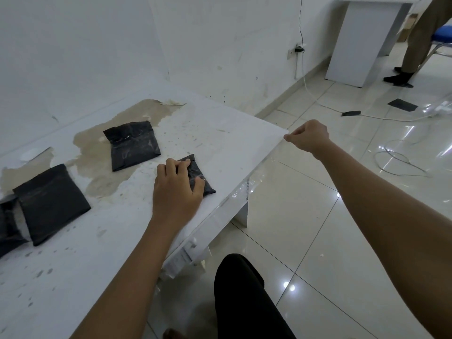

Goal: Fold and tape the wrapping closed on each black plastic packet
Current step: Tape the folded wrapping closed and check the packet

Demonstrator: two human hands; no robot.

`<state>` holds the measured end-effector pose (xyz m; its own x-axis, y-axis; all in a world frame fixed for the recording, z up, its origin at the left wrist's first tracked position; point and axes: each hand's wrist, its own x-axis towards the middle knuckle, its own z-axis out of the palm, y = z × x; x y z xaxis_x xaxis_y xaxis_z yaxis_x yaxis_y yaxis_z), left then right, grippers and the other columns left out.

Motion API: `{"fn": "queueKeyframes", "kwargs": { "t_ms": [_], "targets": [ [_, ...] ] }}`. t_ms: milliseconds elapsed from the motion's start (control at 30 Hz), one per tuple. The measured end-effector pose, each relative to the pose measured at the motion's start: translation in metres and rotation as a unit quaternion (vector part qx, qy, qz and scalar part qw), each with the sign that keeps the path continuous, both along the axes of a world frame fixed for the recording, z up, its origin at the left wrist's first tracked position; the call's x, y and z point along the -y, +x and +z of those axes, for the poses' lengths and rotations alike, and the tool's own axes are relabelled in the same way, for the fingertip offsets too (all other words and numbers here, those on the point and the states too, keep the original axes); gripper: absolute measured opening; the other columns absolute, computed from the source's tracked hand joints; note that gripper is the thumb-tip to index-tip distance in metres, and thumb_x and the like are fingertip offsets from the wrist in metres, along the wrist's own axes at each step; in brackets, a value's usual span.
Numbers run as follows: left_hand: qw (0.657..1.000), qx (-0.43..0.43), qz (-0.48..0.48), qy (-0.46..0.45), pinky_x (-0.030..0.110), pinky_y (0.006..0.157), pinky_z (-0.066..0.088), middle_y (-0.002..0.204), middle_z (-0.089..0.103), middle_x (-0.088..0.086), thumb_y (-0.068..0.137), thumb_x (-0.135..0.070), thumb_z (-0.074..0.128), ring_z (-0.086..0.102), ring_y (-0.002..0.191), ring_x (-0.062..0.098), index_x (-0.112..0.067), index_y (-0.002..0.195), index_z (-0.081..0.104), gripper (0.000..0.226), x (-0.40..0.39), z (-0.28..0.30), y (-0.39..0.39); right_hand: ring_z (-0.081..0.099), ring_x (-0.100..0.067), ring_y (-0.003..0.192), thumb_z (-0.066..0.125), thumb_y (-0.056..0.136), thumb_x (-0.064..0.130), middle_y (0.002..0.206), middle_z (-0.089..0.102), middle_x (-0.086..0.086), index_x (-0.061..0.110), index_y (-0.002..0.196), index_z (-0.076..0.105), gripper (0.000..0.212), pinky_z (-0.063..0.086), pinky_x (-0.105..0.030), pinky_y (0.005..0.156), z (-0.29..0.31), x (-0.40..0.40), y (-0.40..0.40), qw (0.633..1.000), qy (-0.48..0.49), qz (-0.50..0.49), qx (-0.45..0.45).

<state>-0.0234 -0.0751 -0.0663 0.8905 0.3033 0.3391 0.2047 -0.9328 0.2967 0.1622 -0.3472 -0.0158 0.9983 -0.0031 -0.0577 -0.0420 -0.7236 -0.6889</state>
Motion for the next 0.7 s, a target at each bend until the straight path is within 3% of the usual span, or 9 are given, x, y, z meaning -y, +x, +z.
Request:
{"fn": "queueKeyframes", "kwargs": {
  "t_ms": [133, 233, 367, 533, 700],
  "targets": [
    [1.000, -0.002, 0.000, -0.001, 0.043, 0.088, 0.048, 0.119, 0.051, 0.011, 0.092, -0.042, 0.040, 0.043, 0.106, 0.027, -0.006, 0.138, 0.054, 0.060, 0.000, -0.001, 0.000, 0.059, -0.033, 0.113, 0.067, 0.093, 0.029, 0.101, 0.074, -0.010, 0.014, 0.084, 0.076, 0.019, 0.046, -0.039, 0.093, -0.004, -0.005, 0.004, 0.999, -0.040, 0.005, 0.035],
    [1.000, 0.000, 0.000, -0.001, 0.042, 0.088, 0.048, 0.118, 0.051, 0.011, 0.092, -0.042, 0.038, 0.043, 0.105, 0.027, -0.006, 0.138, 0.054, 0.061, 0.000, -0.001, -0.001, 0.053, -0.035, 0.120, 0.065, 0.094, 0.032, 0.112, 0.069, -0.009, 0.017, 0.093, 0.076, 0.019, 0.037, -0.038, 0.082, -0.004, -0.012, 0.006, 0.994, -0.074, 0.007, 0.081],
    [1.000, 0.001, 0.001, 0.001, 0.044, 0.087, 0.049, 0.118, 0.051, 0.011, 0.091, -0.044, 0.036, 0.043, 0.105, 0.027, -0.006, 0.137, 0.055, 0.062, 0.000, -0.001, 0.000, 0.046, -0.038, 0.120, 0.062, 0.098, 0.030, 0.119, 0.062, -0.015, 0.011, 0.104, 0.074, 0.023, 0.045, -0.042, 0.087, 0.009, -0.023, -0.005, 0.987, -0.084, 0.031, 0.132],
    [1.000, -0.001, 0.002, 0.000, 0.044, 0.087, 0.049, 0.120, 0.051, 0.011, 0.092, -0.044, 0.037, 0.043, 0.107, 0.028, -0.007, 0.138, 0.055, 0.062, -0.001, -0.003, 0.001, 0.042, -0.034, 0.122, 0.061, 0.099, 0.030, 0.125, 0.053, -0.011, 0.011, 0.104, 0.070, 0.022, 0.047, -0.054, 0.090, 0.026, -0.043, -0.022, 0.970, -0.123, 0.082, 0.195],
    [1.000, -0.012, -0.002, -0.003, 0.040, 0.090, 0.049, 0.123, 0.049, 0.007, 0.092, -0.046, 0.035, 0.042, 0.111, 0.025, -0.009, 0.140, 0.052, 0.063, -0.002, -0.001, 0.000, 0.045, -0.030, 0.115, 0.062, 0.097, 0.032, 0.116, 0.054, -0.008, 0.013, 0.100, 0.070, 0.021, 0.047, -0.046, 0.085, 0.053, -0.069, -0.039, 0.951, -0.096, 0.121, 0.266]
  ]
}}
